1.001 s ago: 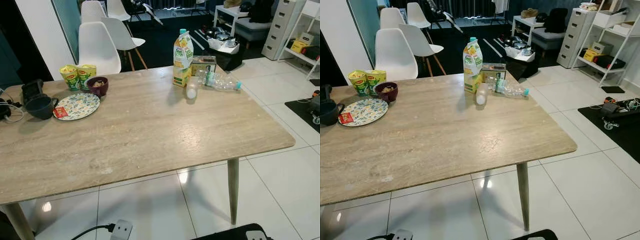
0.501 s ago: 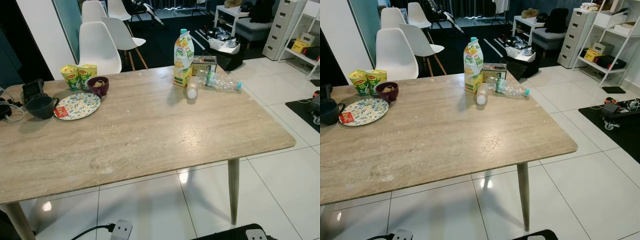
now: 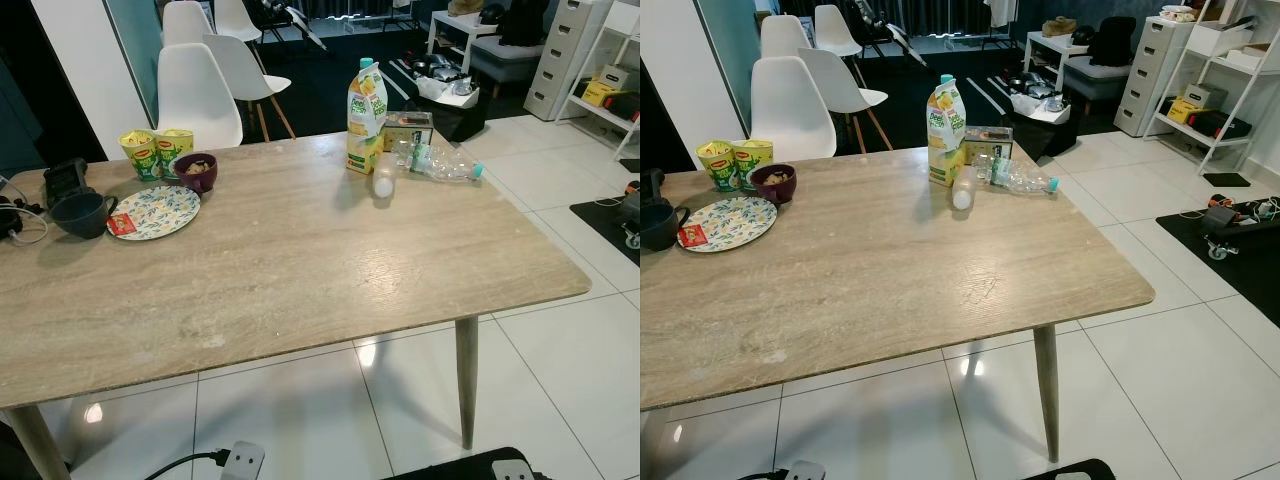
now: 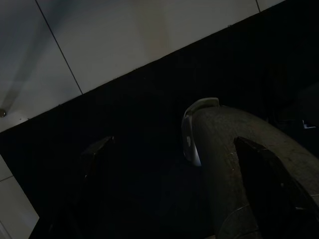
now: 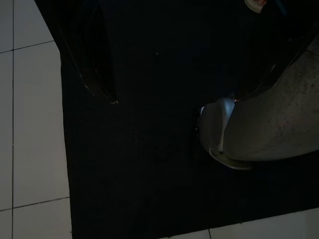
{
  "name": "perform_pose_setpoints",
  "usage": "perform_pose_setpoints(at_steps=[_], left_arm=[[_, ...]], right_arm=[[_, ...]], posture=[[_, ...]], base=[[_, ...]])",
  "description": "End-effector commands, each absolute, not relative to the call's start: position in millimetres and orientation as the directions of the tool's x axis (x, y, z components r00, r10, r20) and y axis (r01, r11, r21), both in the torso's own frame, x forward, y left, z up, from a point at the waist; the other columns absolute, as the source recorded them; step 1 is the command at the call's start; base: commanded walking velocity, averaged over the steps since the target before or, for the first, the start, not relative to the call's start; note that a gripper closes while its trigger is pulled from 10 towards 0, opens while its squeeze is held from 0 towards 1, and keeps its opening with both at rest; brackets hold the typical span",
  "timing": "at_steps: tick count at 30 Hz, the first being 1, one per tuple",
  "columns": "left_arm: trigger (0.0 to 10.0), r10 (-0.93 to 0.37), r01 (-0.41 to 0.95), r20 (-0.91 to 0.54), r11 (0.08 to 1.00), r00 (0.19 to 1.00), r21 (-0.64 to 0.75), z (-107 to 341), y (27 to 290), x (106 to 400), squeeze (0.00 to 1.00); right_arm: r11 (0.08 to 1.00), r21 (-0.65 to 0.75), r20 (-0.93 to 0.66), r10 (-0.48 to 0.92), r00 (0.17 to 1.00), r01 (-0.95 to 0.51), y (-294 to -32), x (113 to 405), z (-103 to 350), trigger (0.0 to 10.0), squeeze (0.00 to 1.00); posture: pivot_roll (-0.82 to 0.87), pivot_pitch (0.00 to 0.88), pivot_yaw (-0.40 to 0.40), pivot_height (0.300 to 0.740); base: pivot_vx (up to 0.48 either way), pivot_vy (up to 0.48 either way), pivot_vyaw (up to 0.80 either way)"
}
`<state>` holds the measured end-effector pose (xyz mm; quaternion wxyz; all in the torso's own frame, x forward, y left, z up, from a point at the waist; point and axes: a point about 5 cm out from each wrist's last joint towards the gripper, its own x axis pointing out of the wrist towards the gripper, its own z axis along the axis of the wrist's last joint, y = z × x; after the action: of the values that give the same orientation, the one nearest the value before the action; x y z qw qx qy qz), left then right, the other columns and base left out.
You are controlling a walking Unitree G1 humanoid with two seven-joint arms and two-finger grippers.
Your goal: Restocking fridge
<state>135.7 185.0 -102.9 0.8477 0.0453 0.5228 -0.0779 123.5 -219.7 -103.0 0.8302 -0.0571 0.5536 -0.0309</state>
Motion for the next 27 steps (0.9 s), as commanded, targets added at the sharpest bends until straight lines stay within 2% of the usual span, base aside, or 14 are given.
perform_pose_setpoints(at_steps=[1, 21, 27], left_arm=[[10.0, -0.085, 0.181, -0.898, 0.983, 0.432, -0.006, -103.8, 184.0, 133.6, 0.00], [10.0, -0.092, 0.171, -0.899, 0.985, 0.428, -0.020, -105.7, 182.5, 127.4, 0.00], [10.0, -0.068, 0.161, -0.901, 0.987, 0.429, 0.002, -104.9, 189.6, 127.9, 0.00]], right_arm=[[0.992, -0.125, -0.917, -0.117, 0.381, 0.003, -221.8, 123.3, -102.7, 10.0, 0.00], [0.993, -0.116, -0.922, -0.108, 0.373, 0.001, -221.6, 119.9, -103.8, 10.0, 0.00], [0.993, -0.118, -0.919, -0.103, 0.381, -0.017, -218.7, 124.8, -102.9, 10.0, 0.00]], posture=[[0.01, 0.000, -0.020, 0.740], [0.03, 0.000, -0.034, 0.740], [0.04, 0.000, -0.038, 0.740]], base=[[0.000, 0.000, 0.00], [0.000, 0.000, 0.00], [0.000, 0.000, 0.00]])
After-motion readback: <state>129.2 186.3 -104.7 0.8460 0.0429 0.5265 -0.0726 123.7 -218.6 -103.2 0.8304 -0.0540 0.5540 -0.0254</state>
